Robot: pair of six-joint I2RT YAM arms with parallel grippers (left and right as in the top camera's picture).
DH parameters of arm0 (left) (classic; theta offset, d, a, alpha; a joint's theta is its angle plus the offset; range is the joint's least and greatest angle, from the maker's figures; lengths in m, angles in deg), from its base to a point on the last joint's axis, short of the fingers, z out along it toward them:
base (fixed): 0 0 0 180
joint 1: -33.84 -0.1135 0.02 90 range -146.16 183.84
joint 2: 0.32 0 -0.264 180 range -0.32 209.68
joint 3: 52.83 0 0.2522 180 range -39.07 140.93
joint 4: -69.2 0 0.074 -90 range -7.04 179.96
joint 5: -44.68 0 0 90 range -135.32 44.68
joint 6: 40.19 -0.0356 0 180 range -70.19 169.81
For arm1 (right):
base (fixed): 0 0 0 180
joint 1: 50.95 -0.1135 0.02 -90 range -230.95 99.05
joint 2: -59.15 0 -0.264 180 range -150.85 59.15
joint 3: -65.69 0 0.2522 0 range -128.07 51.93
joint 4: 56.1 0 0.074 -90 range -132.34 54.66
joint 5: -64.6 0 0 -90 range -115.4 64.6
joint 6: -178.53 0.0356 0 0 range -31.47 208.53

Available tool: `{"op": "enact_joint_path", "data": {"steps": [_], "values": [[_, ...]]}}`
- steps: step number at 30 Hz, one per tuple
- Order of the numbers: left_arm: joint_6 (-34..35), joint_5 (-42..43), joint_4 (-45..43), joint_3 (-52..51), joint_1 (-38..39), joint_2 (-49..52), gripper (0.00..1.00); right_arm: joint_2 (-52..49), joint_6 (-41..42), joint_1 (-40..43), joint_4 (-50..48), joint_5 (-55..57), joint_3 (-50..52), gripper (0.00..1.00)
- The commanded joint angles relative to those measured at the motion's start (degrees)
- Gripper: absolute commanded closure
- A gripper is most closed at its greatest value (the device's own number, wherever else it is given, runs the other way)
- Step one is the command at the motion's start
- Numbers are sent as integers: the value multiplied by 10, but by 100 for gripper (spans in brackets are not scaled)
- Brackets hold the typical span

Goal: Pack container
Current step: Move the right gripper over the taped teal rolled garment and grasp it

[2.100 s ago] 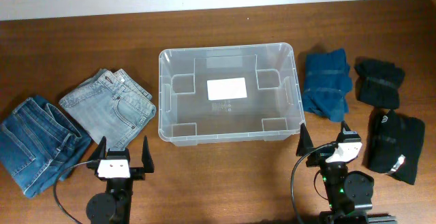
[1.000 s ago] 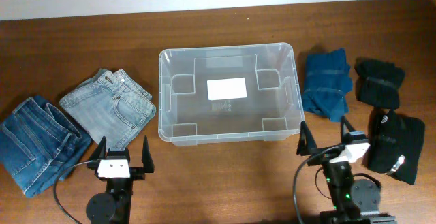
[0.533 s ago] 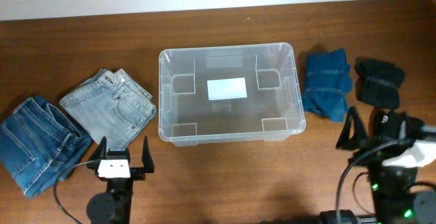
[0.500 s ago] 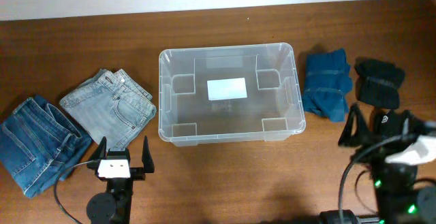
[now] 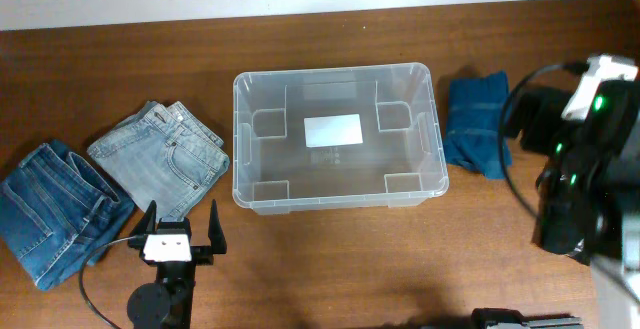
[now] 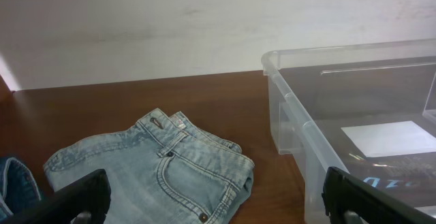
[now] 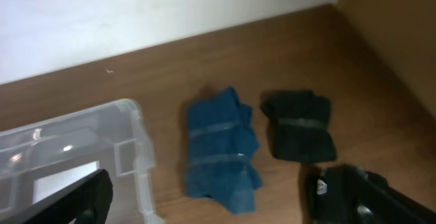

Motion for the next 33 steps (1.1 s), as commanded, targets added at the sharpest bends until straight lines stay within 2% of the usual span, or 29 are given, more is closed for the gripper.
{"op": "enact_joint_path", "data": {"steps": [1,4,11,19,30,33], "values": [[-5,0,0,-5,-2,-4,1,-47,-28,65,12,-96,-47,2],[-5,0,0,-5,-2,-4,1,-94,-45,118,13,-171,-52,2],[-5,0,0,-5,-2,-4,0,-179,-57,188,12,-192,-51,2],[-5,0,0,-5,-2,-4,1,-248,-100,189,-57,-191,-51,2],[-5,0,0,-5,-2,-4,1,-424,-108,188,-76,-233,-51,2],[-5,0,0,-5,-2,-4,1,-475,-109,188,-87,-286,-51,0]]}}
